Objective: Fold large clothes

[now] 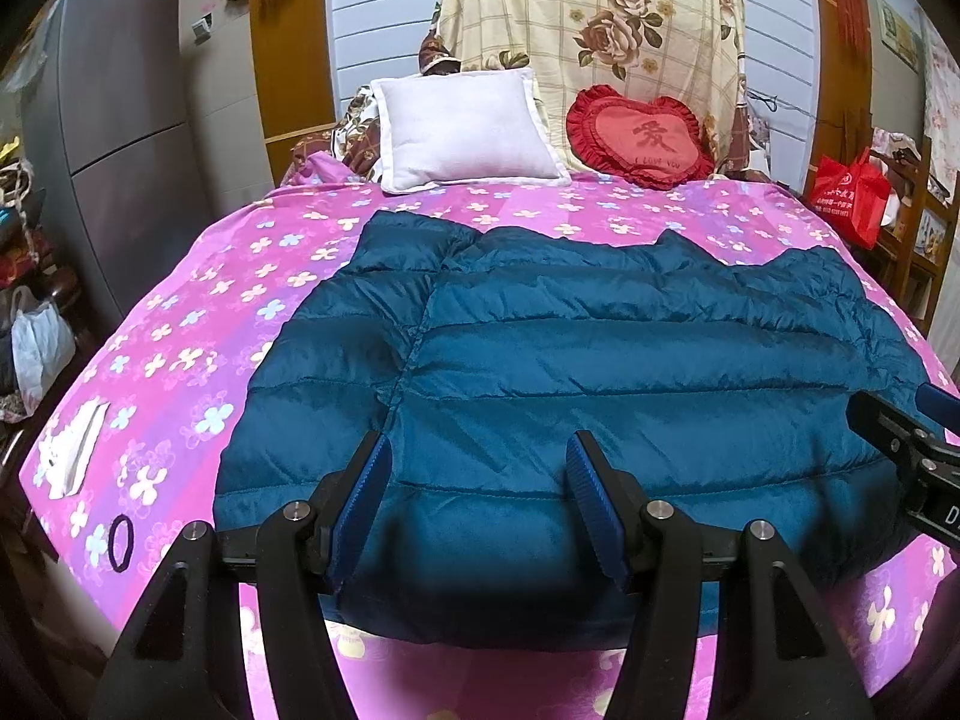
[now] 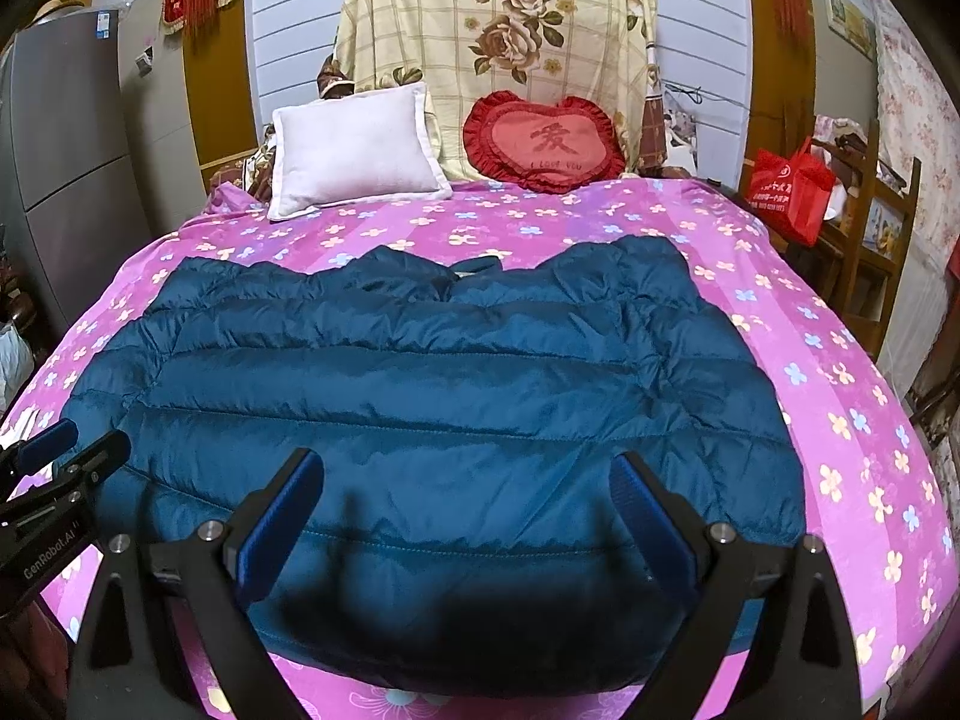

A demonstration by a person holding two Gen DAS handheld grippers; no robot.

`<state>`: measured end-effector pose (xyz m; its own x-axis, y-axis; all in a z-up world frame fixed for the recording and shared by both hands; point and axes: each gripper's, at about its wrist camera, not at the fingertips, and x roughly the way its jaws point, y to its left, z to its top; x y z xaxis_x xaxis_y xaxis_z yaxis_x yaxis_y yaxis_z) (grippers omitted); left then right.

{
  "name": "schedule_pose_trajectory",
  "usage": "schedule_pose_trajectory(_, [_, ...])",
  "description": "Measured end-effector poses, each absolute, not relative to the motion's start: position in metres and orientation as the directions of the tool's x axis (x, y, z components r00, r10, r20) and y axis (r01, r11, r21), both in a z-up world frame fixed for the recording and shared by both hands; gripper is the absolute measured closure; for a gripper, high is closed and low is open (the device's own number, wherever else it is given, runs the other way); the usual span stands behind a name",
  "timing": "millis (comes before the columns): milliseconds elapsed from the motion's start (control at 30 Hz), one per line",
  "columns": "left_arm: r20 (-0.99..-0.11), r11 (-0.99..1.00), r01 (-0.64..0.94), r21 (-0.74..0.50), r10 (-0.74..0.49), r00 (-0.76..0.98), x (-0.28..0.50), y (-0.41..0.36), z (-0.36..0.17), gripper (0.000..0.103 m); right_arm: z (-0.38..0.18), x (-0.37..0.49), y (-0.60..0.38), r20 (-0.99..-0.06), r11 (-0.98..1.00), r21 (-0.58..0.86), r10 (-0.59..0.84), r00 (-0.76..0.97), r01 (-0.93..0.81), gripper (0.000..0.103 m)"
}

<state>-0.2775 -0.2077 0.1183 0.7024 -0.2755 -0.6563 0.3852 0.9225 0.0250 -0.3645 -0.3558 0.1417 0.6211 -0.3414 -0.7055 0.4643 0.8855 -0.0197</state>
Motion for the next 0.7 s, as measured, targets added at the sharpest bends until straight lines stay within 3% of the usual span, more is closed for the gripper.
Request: schedule_pose_trajectory(700, [-0.654,0.921,0.388,0.018,-0.283,0.702,-0.2787,-0.2126,0.1184,0.061,0.1388,-0.3645,-0.3557,-0.708,0.887,-0.01,-0.333,0.623,0.462,0.004])
